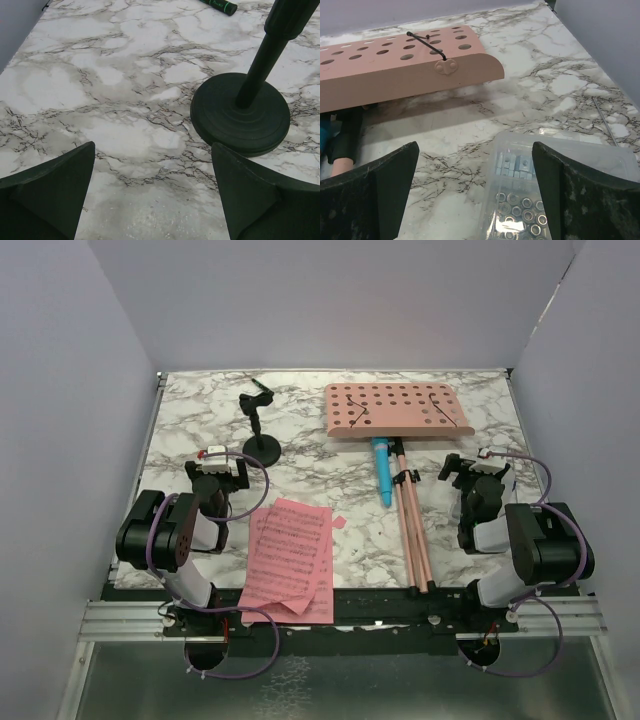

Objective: Set up the instrument practice props

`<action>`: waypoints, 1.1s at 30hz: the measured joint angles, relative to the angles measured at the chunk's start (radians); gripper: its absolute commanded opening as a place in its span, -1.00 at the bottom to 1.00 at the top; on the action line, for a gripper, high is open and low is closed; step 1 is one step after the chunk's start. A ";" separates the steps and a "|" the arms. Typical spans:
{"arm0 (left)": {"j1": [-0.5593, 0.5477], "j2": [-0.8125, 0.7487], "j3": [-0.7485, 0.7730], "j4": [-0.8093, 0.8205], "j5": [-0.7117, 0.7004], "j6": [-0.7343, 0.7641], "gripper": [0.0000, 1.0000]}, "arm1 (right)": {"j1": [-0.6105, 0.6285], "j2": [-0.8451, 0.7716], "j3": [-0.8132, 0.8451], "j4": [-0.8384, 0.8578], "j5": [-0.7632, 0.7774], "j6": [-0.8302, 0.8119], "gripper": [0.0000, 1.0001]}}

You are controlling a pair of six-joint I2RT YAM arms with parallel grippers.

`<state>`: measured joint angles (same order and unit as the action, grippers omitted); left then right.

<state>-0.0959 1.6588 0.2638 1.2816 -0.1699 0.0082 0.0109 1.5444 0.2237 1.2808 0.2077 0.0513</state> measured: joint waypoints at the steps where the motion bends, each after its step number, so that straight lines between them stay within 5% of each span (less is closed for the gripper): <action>1: 0.000 0.000 0.000 0.000 0.000 0.000 0.98 | 0.000 0.000 0.000 0.000 0.000 0.000 1.00; 14: 0.000 -0.027 0.002 -0.043 -0.034 -0.019 0.98 | 0.000 -0.006 0.000 -0.006 0.006 -0.001 1.00; 18: 0.000 -0.228 0.069 -0.313 -0.089 -0.087 0.98 | 0.000 -0.211 0.037 -0.253 0.034 0.030 1.00; 25: 0.000 -0.552 0.376 -0.873 -0.276 -0.488 0.98 | 0.000 -0.616 0.322 -0.778 0.177 0.373 1.00; 29: 0.005 -0.592 0.380 -1.085 -0.302 -0.615 0.98 | 0.000 -0.649 0.335 -0.984 0.203 0.533 1.00; 33: 0.010 -0.538 0.380 -1.215 -0.181 -0.658 0.98 | -0.001 -0.571 0.334 -1.183 0.147 0.599 1.00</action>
<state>-0.0860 1.1206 0.6441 0.0662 -0.3511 -0.6495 0.0097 0.9733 0.5579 0.0982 0.3546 0.6506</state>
